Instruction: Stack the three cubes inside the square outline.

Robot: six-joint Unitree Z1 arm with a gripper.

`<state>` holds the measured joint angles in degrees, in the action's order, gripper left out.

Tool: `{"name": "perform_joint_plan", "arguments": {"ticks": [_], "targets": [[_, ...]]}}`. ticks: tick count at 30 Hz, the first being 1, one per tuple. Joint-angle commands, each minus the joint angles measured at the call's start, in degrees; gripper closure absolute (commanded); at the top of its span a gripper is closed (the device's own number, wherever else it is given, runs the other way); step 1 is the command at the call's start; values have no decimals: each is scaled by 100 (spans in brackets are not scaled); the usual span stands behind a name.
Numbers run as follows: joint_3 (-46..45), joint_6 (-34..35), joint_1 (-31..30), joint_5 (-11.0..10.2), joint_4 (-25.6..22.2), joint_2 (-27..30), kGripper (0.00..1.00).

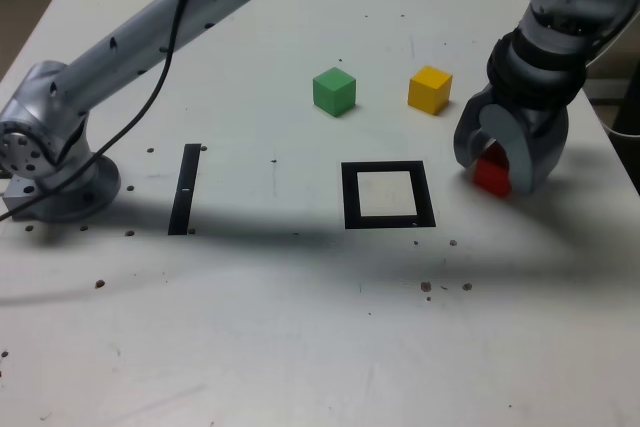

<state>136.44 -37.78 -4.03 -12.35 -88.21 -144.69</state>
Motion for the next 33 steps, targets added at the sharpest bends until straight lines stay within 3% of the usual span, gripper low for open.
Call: {"name": "perform_joint_plan", "arguments": {"ticks": [1,16,33], "targets": [[23,-9,-11,5,-8,-7,62],[13,80,-11,16,-76,136,61],[-1413,947,-43,141,-69,1387,61]]}}
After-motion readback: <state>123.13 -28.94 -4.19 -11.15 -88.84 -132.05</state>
